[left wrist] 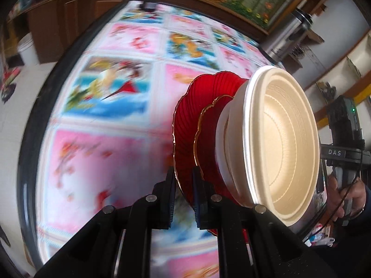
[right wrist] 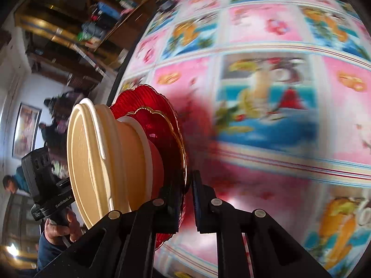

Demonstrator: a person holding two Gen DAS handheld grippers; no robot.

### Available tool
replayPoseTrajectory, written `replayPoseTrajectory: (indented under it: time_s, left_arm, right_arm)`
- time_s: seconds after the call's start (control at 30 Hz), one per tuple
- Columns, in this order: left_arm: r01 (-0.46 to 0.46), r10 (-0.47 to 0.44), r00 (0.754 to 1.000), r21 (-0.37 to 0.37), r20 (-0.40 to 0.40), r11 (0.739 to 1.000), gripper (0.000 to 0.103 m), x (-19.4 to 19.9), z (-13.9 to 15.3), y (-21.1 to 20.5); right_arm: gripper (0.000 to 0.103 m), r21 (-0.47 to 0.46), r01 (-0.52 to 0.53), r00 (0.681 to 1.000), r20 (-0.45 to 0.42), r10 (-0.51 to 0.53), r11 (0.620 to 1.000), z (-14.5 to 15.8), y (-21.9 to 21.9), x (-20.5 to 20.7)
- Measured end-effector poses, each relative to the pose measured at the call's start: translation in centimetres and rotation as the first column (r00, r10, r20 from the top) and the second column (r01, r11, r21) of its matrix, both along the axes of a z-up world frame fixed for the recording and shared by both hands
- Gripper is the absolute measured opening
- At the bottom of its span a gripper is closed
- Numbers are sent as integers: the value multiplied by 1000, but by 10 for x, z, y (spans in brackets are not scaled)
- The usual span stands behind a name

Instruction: Organize plates and bowls

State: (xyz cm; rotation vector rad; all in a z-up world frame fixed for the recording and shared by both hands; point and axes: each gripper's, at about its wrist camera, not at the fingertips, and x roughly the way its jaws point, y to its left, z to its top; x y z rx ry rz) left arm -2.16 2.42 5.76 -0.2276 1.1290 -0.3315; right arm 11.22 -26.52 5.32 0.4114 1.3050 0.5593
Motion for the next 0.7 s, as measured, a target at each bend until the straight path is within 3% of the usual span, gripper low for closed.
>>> replayPoseTrajectory:
  time_s: [0.33,0.5,0.63,0.7]
  left_arm:
    - [94,-93,993,6,-67,996,11,45,-22,-102]
    - [96,-95,995,38,-29,995,12,51,-20,-119]
    - [78,-78,997,19,-28,997,13,55,-21,-117]
    - [72,-72,997,18,-16,997,19,53,-18,-114]
  right_arm:
    - [11,-40,241,971,6,-241,970,-3,-109,-7]
    - [11,-62,291,957,11,-291,955,-12,-132,-11]
    - [11,-60,295,956,22,-294,954,-10,-135,-13]
    - [12,-59,300,954,18,-300,952,-10,-135,-13]
